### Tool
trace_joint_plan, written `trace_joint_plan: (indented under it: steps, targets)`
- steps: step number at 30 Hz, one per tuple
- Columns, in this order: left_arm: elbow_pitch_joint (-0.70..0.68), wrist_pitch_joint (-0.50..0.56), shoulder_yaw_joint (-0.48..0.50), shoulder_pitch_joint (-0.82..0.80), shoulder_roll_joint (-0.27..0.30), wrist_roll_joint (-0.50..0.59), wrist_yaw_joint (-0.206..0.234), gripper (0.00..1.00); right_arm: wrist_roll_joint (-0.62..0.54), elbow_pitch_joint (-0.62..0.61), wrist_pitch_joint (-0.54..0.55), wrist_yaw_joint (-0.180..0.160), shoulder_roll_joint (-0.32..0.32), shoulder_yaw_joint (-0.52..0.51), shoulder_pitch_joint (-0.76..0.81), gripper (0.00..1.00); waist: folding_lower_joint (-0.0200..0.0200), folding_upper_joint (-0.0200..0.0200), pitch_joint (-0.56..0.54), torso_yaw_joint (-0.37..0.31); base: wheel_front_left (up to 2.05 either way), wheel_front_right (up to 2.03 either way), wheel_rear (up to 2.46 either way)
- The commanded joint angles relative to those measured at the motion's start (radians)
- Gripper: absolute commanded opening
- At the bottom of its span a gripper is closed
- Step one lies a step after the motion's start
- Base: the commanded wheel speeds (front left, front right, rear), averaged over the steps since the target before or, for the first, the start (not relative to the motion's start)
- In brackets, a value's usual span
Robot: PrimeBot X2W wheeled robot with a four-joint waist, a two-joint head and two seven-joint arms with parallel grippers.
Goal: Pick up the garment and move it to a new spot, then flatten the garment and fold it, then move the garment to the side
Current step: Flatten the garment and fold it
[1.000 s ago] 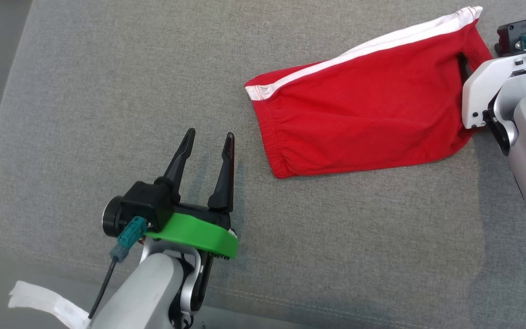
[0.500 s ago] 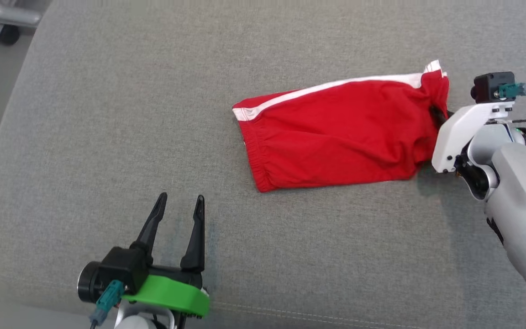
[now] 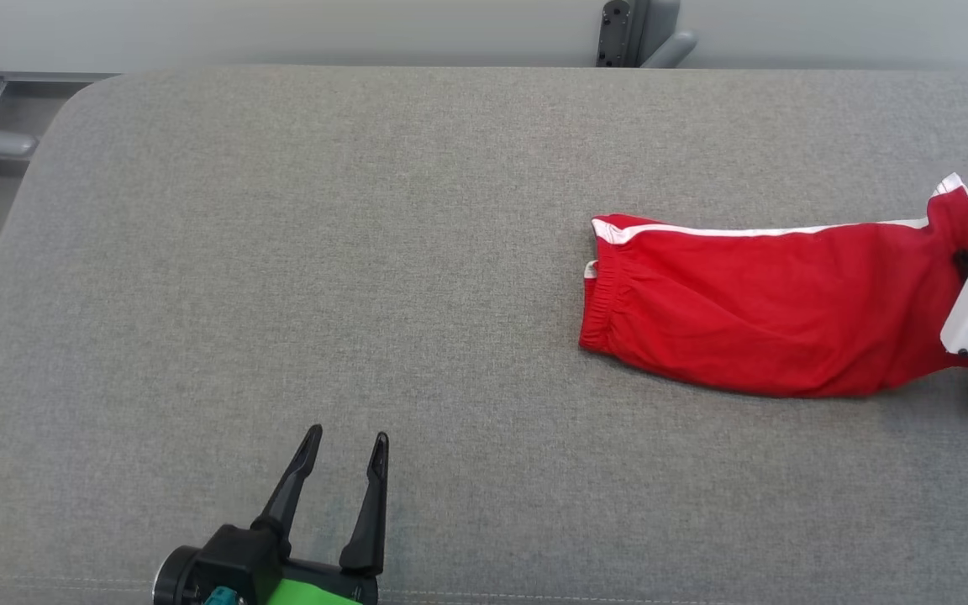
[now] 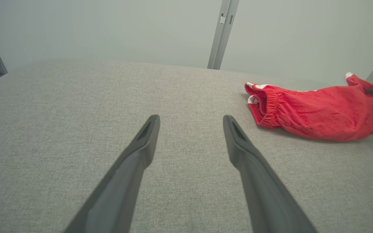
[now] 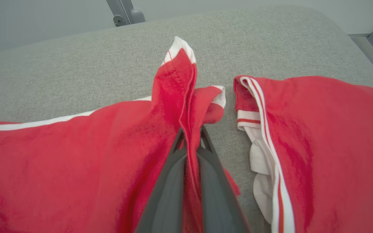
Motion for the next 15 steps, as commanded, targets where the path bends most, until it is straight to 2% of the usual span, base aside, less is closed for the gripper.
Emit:
trace_joint_plan:
  steps: [1,4,11,14,15]
  targets:
    - [0.009,-0.004,0.015,0.030,-0.015,0.014,-0.017,1.00,-0.027,-0.010,-0.018,0.000,0.016,-0.008,-0.018,0.00,0.0001,0.0105,-0.017,0.009,0.00,0.00,0.00]
    - [0.016,-0.003,0.022,0.042,-0.027,0.027,-0.031,1.00,-0.042,-0.041,-0.015,0.000,0.047,0.004,-0.021,0.00,0.0001,0.0105,-0.025,0.014,0.00,0.00,0.00]
    - [0.030,-0.003,0.048,0.056,-0.058,0.052,-0.059,1.00,-0.039,-0.232,0.031,-0.001,0.202,0.067,0.021,0.00,0.0001,0.0105,-0.030,0.030,0.00,0.00,0.00]
    - [0.037,-0.003,0.056,0.047,-0.065,0.063,-0.069,1.00,-0.081,-0.257,0.049,-0.001,0.257,0.073,0.037,0.00,0.0001,0.0105,-0.019,0.037,0.00,0.00,0.00]
    - [0.043,-0.003,0.060,0.035,-0.068,0.070,-0.077,1.00,-0.128,-0.245,0.057,-0.001,0.288,0.078,0.042,0.00,0.0001,0.0105,-0.009,0.043,0.00,0.00,0.00]
